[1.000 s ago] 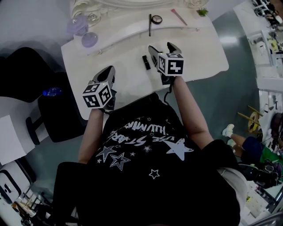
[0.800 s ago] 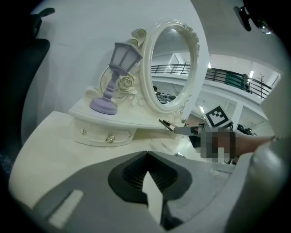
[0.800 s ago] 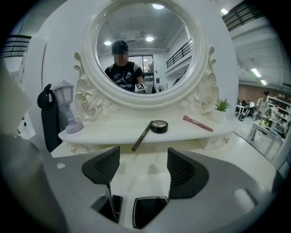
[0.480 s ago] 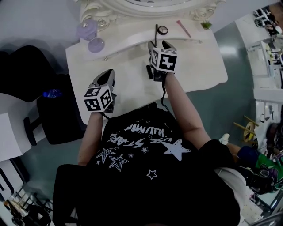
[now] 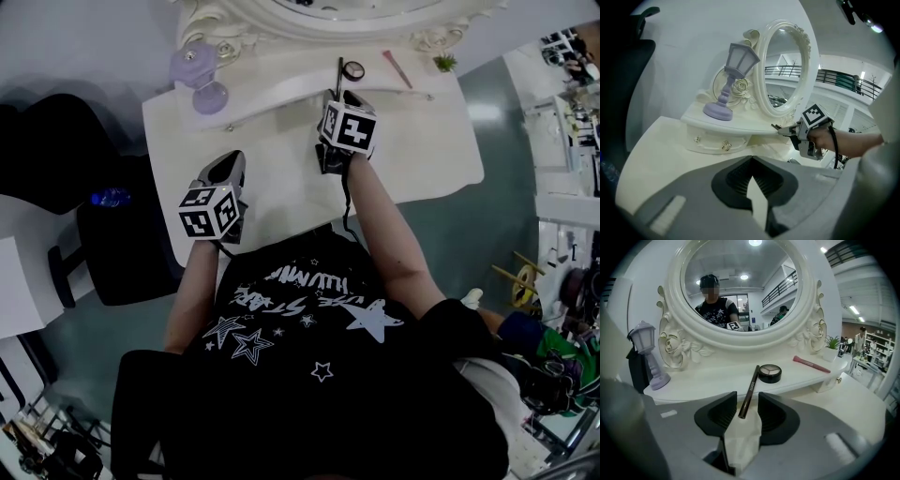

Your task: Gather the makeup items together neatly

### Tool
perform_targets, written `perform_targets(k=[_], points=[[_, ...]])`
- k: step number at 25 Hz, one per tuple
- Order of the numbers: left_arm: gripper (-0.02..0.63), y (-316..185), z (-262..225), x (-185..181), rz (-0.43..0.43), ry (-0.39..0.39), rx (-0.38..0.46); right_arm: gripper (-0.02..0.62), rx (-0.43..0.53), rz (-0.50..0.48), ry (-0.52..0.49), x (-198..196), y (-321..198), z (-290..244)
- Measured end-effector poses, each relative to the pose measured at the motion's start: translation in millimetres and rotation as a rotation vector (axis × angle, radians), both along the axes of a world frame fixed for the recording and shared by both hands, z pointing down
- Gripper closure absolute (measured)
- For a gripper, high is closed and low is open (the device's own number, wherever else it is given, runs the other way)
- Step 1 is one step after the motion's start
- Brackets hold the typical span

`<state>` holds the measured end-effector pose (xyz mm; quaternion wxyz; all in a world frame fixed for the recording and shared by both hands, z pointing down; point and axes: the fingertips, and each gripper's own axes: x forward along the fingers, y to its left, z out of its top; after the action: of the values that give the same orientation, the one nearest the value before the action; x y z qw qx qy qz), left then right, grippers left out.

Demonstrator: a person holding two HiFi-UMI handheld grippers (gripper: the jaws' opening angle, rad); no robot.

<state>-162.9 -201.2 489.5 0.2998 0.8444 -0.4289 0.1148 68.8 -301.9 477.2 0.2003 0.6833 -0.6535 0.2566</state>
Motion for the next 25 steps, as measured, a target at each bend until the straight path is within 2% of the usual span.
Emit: perform_targets(k=[8, 13, 25], points=[[0.604, 0.6, 0.8, -0.5, -0.012, -0.013, -0.007, 0.523, -0.018, 0.021, 0.021, 5.9, 1.5, 1.7], [0.604, 6.1, -1.4, 3.2, -0.019, -0.016, -0.006, 0.525, -0.012, 0.001, 0.018, 6.5, 3.6, -1.1], [0.604, 20.1, -13.2, 18.8, -0.015, -0.037, 0.017, 0.526, 0.072, -0.073, -0.026, 8.8, 29.8, -23.0]])
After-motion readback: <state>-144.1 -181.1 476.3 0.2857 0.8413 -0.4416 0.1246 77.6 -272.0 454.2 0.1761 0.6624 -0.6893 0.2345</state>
